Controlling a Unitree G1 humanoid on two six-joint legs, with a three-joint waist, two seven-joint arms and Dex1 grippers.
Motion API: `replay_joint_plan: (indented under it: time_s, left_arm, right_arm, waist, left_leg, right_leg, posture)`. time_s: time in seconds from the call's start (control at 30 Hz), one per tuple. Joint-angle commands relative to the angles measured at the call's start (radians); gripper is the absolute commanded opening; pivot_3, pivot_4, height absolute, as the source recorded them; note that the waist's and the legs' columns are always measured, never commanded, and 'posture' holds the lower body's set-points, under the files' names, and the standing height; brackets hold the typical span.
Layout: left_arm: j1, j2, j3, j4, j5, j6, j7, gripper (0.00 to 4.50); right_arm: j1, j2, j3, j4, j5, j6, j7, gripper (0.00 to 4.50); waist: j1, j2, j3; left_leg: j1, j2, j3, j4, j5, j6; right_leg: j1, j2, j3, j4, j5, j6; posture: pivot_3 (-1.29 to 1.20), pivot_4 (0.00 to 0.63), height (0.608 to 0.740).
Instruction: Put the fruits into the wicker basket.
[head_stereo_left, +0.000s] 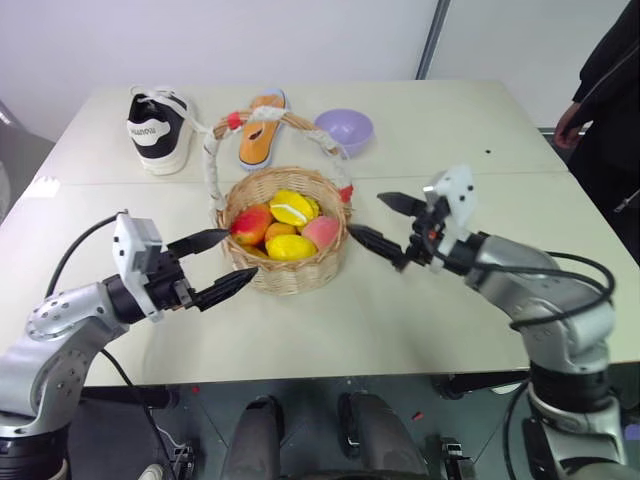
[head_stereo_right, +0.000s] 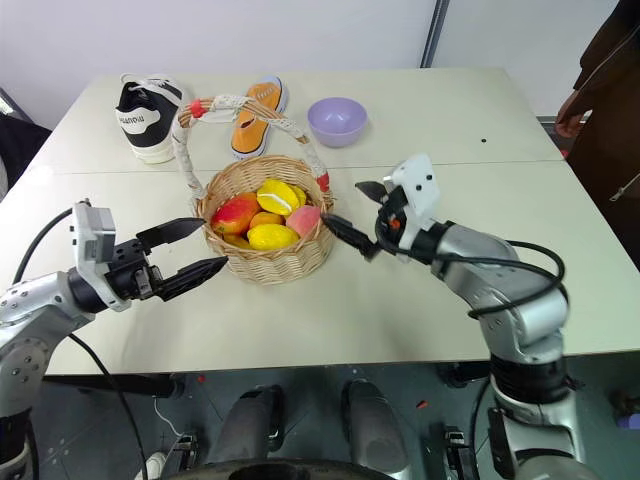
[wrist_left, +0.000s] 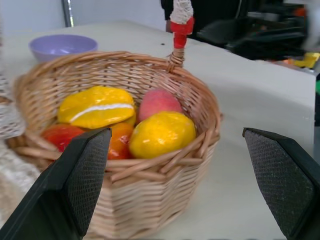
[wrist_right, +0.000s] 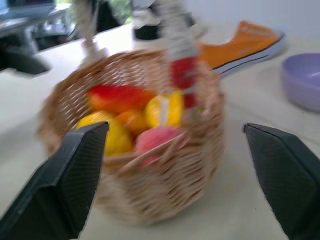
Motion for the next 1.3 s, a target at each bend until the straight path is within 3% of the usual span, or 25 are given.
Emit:
replay_joint_plan:
  time_s: [0.03,0.1,0.17,0.23,0.4,0.7,0.97,1.3]
  left_arm:
    - [-0.024,-0.004,-0.005,-0.009,-0.005,-0.011,0.003,4.5]
    - [-0.024,-0.007,-0.008,-0.014,-0.004,-0.011,0.006,4.5]
    - [-0.015,-0.012,-0.007,-0.027,-0.007,-0.01,0.012,4.5]
    - [-0.007,-0.016,-0.006,-0.036,-0.008,-0.01,0.017,4.5]
    - [0.0,-0.028,-0.016,-0.049,-0.006,-0.009,0.03,4.5]
    - [-0.026,-0.021,-0.031,-0.03,-0.008,-0.008,0.015,4.5]
    - [-0.065,-0.017,-0.048,0.006,0.002,-0.011,-0.006,4.5]
    - [-0.108,-0.014,-0.067,0.041,0.015,-0.014,-0.027,4.5]
  right_arm:
    - [-0.052,0.053,0.035,0.088,-0.077,-0.123,-0.022,4.47]
    - [-0.062,0.076,0.044,0.124,-0.091,-0.157,-0.014,4.47]
    - [-0.07,0.094,0.035,0.146,-0.078,-0.168,-0.003,3.97]
    - [-0.075,0.103,0.026,0.151,-0.064,-0.172,0.007,3.11]
    - [-0.068,0.087,0.004,0.117,-0.056,-0.181,0.016,0.48]
    - [-0.011,-0.047,-0.233,0.094,0.022,-0.178,0.027,0.48]
    - [0.052,-0.146,-0.471,0.235,0.02,-0.229,-0.009,0.48]
    - [0.177,-0.168,-0.524,0.349,-0.033,-0.338,-0.007,0.48]
  waist:
    - [0.0,0.0,0.0]
    - [0.001,0.0,0.0]
    - [0.005,0.0,0.0]
    - [0.008,0.0,0.0]
    - [0.009,0.0,0.0]
    - [0.015,0.0,0.0]
    - [0.01,0.001,0.0]
    - [0.006,0.001,0.0]
  left_leg:
    - [-0.001,0.001,0.0,0.0,0.0,0.0]
    - [-0.001,0.001,-0.001,-0.002,0.0,0.0]
    - [-0.001,0.001,-0.001,-0.002,0.0,0.0]
    - [-0.001,0.001,0.0,-0.002,0.0,0.001]
    - [-0.001,0.001,0.0,-0.001,0.0,0.001]
    - [-0.002,0.0,0.0,-0.001,0.0,0.001]
    - [-0.001,0.0,0.0,-0.001,0.0,0.001]
    - [0.0,0.0,0.001,-0.001,0.0,0.001]
  right_leg:
    - [-0.001,0.001,0.0,0.0,0.001,-0.001]
    - [-0.001,0.002,0.0,0.001,0.001,-0.001]
    - [-0.001,0.002,0.0,0.001,0.0,0.001]
    - [-0.002,0.002,0.0,0.001,0.0,0.001]
    - [-0.001,0.001,0.0,0.001,0.0,0.0]
    - [-0.001,0.0,0.001,0.0,0.0,-0.001]
    - [-0.001,0.001,0.001,0.0,0.0,-0.001]
    - [-0.001,0.002,0.003,0.001,0.0,-0.001]
  posture:
    - [0.0,0.15,0.74]
    - [0.0,0.15,0.74]
    - [0.0,0.15,0.74]
    - [0.0,0.15,0.74]
    - [0.0,0.15,0.74]
    - [0.0,0.15,0.74]
    - [0.0,0.15,0.74]
    - [0.0,0.15,0.74]
